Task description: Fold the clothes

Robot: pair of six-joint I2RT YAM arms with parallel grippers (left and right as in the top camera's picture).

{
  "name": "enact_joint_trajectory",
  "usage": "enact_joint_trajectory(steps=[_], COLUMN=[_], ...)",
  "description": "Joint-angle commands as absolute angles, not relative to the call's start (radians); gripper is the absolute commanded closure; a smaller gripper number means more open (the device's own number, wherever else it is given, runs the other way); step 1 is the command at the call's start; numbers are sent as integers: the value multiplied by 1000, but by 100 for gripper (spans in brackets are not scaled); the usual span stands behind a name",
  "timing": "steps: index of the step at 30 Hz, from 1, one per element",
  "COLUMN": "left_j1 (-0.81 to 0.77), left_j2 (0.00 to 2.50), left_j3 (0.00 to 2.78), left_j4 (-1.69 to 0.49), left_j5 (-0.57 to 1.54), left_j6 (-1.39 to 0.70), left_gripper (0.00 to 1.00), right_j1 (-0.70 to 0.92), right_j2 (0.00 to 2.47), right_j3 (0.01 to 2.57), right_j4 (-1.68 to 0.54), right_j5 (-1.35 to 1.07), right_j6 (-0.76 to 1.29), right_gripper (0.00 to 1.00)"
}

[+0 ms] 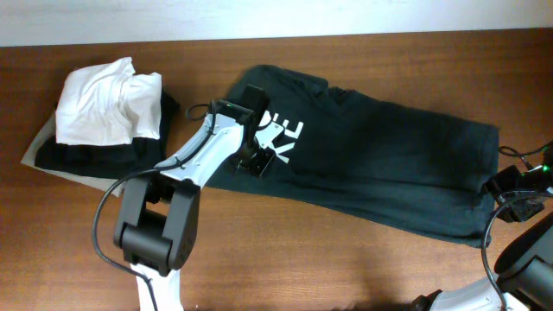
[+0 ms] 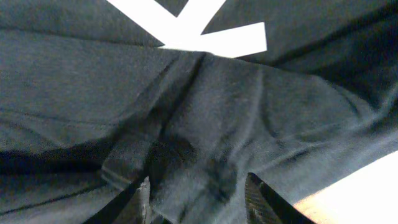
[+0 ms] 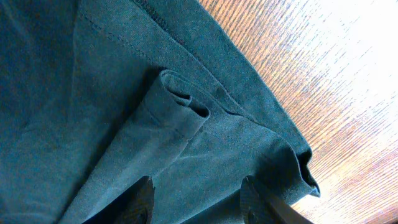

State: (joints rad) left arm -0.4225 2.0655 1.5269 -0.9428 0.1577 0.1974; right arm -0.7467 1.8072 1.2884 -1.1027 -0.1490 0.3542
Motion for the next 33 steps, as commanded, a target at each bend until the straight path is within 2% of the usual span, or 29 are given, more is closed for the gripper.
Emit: enact_joint_trajectory(steps=[1,5,9,17,22,23,24,25,27,29,32,33], left_j1=[-430,-430,-440,-522,-543,-543,-543,-542,-540,-517,-459,-435], left_j2=[2122,2113,2113,2132,2138,2143,2145,2145,2145,2145,2173,2207], left_j3=[1535,1692,1929,1932,1932,1932,1932,1932,1933,1933,1928,1928], left_j4=[-949,-1058,-1115,-935,-922,-921,-921,-925,-933,-952,-966,-965], left_j5=[173,278,285,285,281,280,264,204,101,-28,-5,52], left_j6=[192,188,189,197,200,200,200,200,200,201,205,218], left_gripper=[99,99,100,100,96,71,49,22,14,13,14,19], right_j1=[-753,-753,-753,-753,-753,-753,-753,-753,-753,-753,-753,-753], right_j2=[1785,1785,1785,1785,1785,1785,1785,1785,1785,1785,1785,1785], right_j3=[1303,1303,1303,1303,1303,1303,1303,1303,1303,1303,1303,1303], right_j4=[-1104,-1104,-1101,-1093,-1094,-1095,-1096,-1097,-1097,-1097,-1097,-1096], right_j5=[-155,-155,-155,-155,-155,-155,-155,-155,-155,-155,-155,-155], right_j6=[345,345,344,345,345,345,345,345,345,345,345,345], right_gripper=[51,50,51,50,50,50,50,50,50,50,50,50])
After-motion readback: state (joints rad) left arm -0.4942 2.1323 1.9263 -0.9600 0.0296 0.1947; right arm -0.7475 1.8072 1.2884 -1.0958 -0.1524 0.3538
